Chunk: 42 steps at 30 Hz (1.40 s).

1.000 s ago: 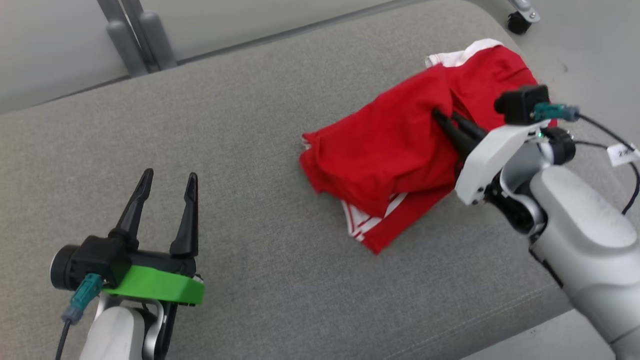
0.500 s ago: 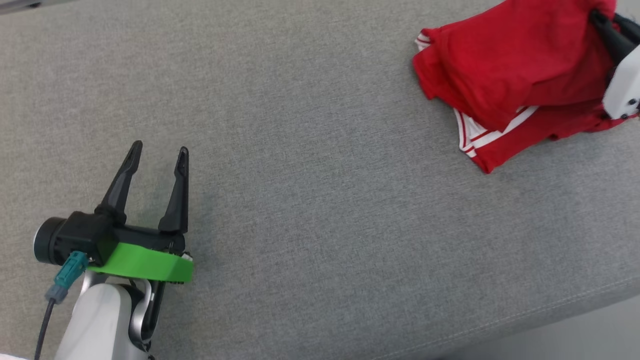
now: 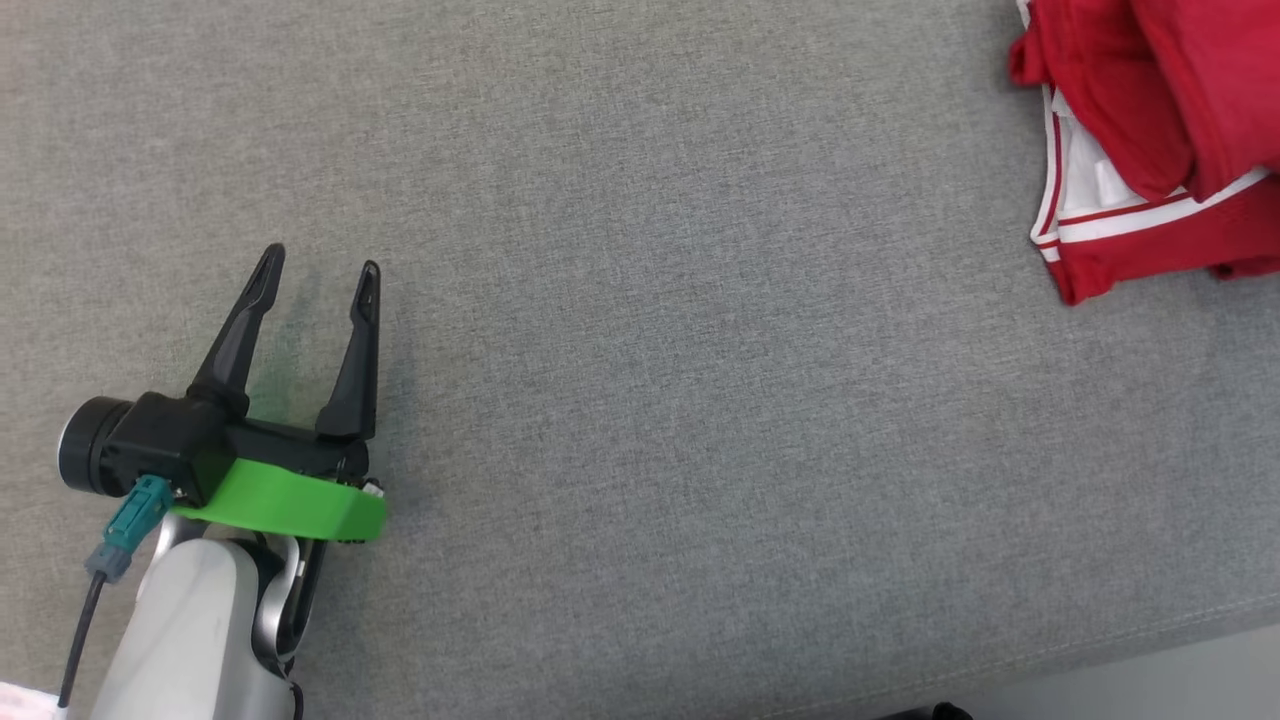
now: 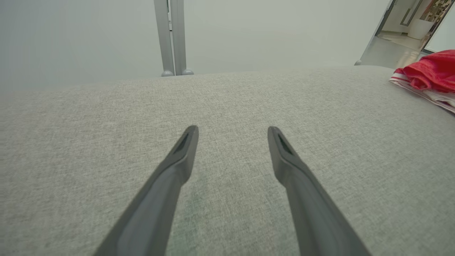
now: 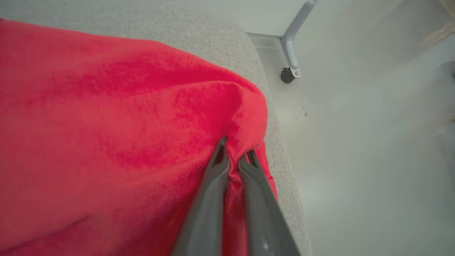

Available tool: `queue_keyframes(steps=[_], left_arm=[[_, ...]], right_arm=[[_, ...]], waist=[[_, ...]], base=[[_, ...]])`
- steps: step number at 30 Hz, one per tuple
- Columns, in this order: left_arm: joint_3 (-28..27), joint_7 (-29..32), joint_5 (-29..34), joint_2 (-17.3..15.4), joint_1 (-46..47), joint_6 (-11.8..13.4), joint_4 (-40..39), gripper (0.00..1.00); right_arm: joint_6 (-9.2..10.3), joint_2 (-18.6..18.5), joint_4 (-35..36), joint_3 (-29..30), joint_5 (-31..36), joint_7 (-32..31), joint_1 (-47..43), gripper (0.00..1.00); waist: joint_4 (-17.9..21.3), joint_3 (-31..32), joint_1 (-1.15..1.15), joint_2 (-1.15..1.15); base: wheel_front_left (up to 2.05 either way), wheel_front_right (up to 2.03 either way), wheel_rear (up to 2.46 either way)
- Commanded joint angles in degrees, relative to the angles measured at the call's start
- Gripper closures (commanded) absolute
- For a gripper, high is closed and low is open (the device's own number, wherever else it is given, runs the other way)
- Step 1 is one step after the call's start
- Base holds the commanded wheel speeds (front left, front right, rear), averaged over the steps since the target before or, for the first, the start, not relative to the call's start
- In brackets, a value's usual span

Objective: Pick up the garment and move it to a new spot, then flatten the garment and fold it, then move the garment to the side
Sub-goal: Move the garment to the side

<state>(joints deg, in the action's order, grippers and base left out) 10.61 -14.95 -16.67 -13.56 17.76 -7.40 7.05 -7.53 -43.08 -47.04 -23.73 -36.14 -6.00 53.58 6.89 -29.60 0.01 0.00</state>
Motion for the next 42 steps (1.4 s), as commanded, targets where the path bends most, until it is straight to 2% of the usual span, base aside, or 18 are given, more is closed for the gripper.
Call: queue_keyframes(steps=[1,2,3,10,15,19,26,32,36,42], left_arm=[[0.0,0.0,0.0,-0.5,1.2,-0.1,0.2,0.00],[0.1,0.0,-0.1,-0.4,1.2,-0.1,0.3,0.00],[0.2,0.0,-0.1,-0.3,1.3,-0.1,0.6,0.00],[-0.4,-0.2,-0.9,0.8,-0.8,0.4,2.4,0.00],[-2.1,-0.3,-1.4,1.8,-3.4,1.0,2.6,0.00],[-3.8,-0.2,-1.5,2.4,-6.3,1.5,2.1,0.00],[-6.5,-0.2,-1.4,3.3,-11.4,2.4,1.5,0.00],[-8.3,-0.2,-1.9,4.7,-14.7,2.8,0.6,0.00],[-9.6,-0.2,-2.0,5.3,-16.4,2.5,0.6,0.00],[-10.5,-0.2,-0.2,6.0,-18.2,2.1,2.6,0.00]], right_arm=[[0.09,0.4,-2.7,0.8,2.1,1.7,1.2,0.93],[0.09,0.8,-4.4,1.4,3.3,2.9,1.7,0.54],[0.09,1.6,-6.4,1.9,5.0,4.5,2.2,0.00],[0.08,5.6,-16.1,6.0,13.7,16.2,4.5,0.00],[0.08,9.3,-14.0,6.8,17.3,20.6,2.3,0.00],[0.08,12.0,-7.2,6.9,17.8,21.2,-1.8,0.00],[0.08,16.1,11.7,8.8,16.5,21.2,-15.2,0.00],[0.08,18.9,23.7,10.4,15.5,21.2,-26.9,0.00],[0.08,20.3,29.3,11.8,15.1,21.2,-33.3,0.00],[0.08,22.8,32.8,14.8,16.2,21.2,-41.6,0.00]], waist=[[-0.1,0.4,-0.01,0.00],[-0.2,0.6,-0.01,0.00],[-0.3,1.1,-0.01,0.00],[-0.1,7.3,-0.01,0.00],[0.3,13.9,-0.01,0.00],[0.5,19.1,-0.01,0.00],[0.4,27.2,-0.01,0.00],[-0.1,30.6,-0.01,0.00],[-1.0,31.7,-0.01,0.00],[-2.3,32.7,-0.01,0.00]], base=[[0.00,0.00,0.00],[0.00,0.00,0.00],[0.00,0.00,0.00],[0.00,0.00,0.00],[0.00,0.00,0.00],[0.00,0.00,0.00],[0.00,0.00,0.00],[0.00,0.00,0.00],[0.00,0.00,0.00],[0.00,0.00,0.00]])
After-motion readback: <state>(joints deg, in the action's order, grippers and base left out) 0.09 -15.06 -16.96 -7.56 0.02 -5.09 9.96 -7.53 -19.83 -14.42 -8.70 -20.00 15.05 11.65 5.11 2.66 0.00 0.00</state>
